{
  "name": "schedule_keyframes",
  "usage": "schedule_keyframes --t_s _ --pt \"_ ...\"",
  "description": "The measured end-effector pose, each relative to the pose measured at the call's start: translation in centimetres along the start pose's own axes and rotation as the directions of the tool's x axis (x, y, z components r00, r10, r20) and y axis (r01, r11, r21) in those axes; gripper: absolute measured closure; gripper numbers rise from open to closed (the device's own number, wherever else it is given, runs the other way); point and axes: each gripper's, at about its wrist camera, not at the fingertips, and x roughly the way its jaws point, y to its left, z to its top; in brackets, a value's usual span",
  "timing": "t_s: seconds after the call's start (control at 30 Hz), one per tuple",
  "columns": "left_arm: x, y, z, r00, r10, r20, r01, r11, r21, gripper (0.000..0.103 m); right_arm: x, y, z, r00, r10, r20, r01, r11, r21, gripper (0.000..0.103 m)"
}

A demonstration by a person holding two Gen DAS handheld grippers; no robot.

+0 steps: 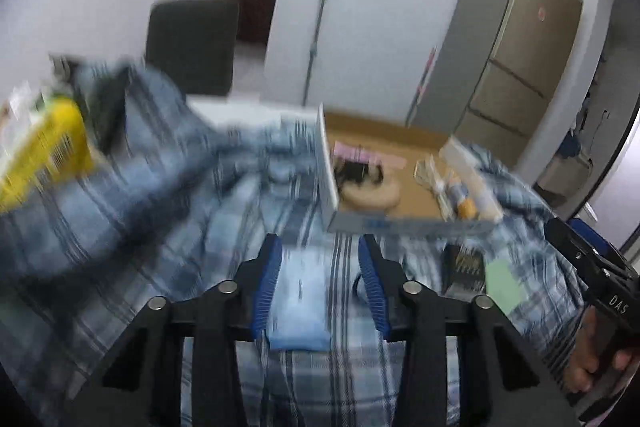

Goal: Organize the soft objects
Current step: 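Grasp the Babycare wipes pack with the left tool while the right tool grasps the white earbuds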

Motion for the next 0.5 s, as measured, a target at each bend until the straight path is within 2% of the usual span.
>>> schedule_keyframes --t_s 0.17,0.3,0.5 --pt "2.1 0.1 -1.0 0.995 -0.023 -0.096 0.025 0.999 0.023 0.061 1.0 0.5 -1.7 0.997 0.043 -0.071 -0.045 0.999 -0.030 0.001" --pt "3.7 -0.4 -1.6 0.985 0.036 -0.170 -0.027 0.998 0.053 0.061 1.3 1.6 -2.3 0.995 0.042 -0.090 -0.050 0.995 -0.088 0.001" --pt "4.2 -0.4 -1.9 0.975 0.104 -0.198 -0.090 0.993 0.075 0.061 1.4 2.1 -2.6 0.995 0.032 -0.091 -0.043 0.992 -0.116 0.001"
